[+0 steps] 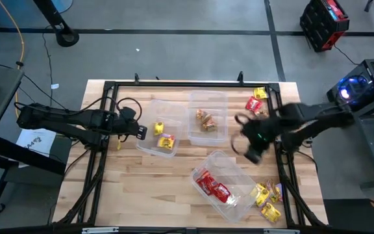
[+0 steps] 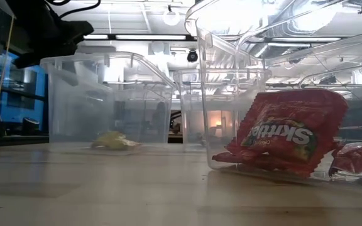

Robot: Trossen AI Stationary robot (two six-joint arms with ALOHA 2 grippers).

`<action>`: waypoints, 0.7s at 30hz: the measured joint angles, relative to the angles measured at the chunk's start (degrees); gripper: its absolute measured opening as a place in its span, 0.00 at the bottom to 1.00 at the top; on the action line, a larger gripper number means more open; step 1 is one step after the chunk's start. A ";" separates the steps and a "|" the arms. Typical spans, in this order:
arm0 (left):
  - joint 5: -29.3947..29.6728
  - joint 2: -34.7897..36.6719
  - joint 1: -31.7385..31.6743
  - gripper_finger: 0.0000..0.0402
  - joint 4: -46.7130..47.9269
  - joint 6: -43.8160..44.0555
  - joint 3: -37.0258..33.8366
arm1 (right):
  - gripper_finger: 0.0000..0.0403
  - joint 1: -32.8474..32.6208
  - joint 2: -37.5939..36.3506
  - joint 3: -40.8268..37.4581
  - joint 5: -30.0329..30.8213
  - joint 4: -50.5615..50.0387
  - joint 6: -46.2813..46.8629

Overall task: Sort candy
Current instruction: Adjust the transparent bins

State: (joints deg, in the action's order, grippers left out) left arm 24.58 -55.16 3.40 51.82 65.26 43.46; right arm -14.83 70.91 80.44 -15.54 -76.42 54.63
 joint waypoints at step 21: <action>7.27 2.03 -0.12 0.00 -1.20 -4.54 2.09 | 0.00 -27.31 18.50 -13.99 -12.68 40.02 28.58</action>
State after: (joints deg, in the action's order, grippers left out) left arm 31.85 -53.12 3.28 50.63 60.72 45.55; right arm -42.13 89.41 66.46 -28.22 -36.39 83.21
